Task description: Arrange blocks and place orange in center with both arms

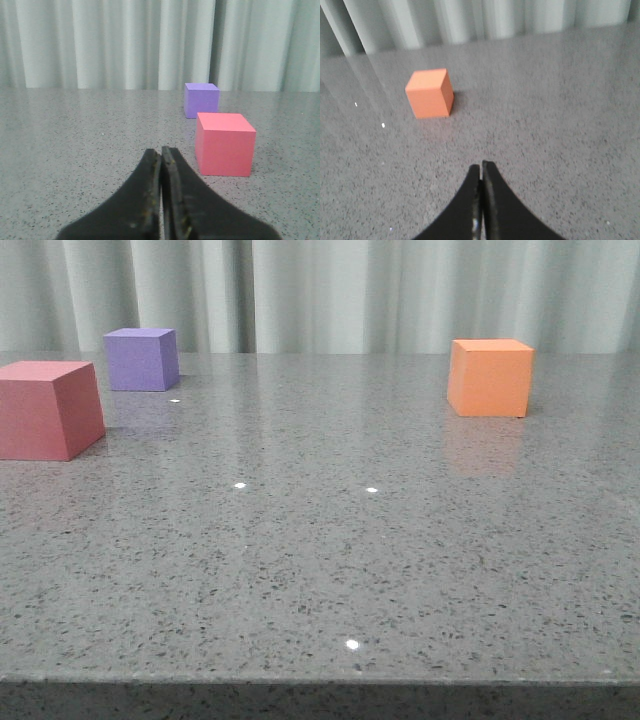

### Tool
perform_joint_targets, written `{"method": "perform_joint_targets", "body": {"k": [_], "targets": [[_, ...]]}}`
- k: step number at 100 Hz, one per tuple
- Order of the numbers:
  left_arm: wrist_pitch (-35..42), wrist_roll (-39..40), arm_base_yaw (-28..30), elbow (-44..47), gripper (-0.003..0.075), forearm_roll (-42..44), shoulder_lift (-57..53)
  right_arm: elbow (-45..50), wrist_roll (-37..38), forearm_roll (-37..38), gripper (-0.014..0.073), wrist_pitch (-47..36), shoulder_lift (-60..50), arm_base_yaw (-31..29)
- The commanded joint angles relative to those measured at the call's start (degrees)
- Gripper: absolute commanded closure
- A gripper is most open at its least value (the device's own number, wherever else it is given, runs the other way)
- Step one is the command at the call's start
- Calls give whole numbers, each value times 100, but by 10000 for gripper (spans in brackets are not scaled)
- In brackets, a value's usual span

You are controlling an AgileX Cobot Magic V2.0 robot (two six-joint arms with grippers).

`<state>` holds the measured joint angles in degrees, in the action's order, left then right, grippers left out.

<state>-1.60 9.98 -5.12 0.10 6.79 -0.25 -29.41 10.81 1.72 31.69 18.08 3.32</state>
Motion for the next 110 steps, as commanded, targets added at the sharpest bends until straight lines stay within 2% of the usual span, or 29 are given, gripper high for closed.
{"method": "perform_joint_targets", "body": {"k": [1,20,49,56,61,68,75,82,85,92,110], "targets": [[492,51,18,248,739,-6,-179,-706,-49,11,660,199,695,-21],[492,51,18,248,739,-6,-179,-1399,-49,5,660,450,1662,-21],[492,51,18,248,739,-6,-179,-1443,-49,5,642,719,2291,-21],[492,51,18,248,739,-6,-179,-1443,-49,5,572,851,2362,-21],[492,51,18,248,739,-6,-179,-1443,-49,5,491,955,2396,-21],[492,51,18,248,739,-6,-179,-1443,-49,5,329,1087,2396,-21],[492,51,18,248,739,-6,-179,-1443,-49,5,122,1121,2396,-21],[492,51,18,248,739,-6,-179,-1443,-49,5,-40,1097,2390,-21],[492,51,18,248,739,-6,-179,-1443,-49,-1,-80,1097,2390,-21],[492,51,18,248,739,-6,-179,-1443,-49,-1,-51,1077,2390,-21],[492,51,18,248,739,-6,-179,-1777,-49,-211,-53,1061,2842,-21]]}}
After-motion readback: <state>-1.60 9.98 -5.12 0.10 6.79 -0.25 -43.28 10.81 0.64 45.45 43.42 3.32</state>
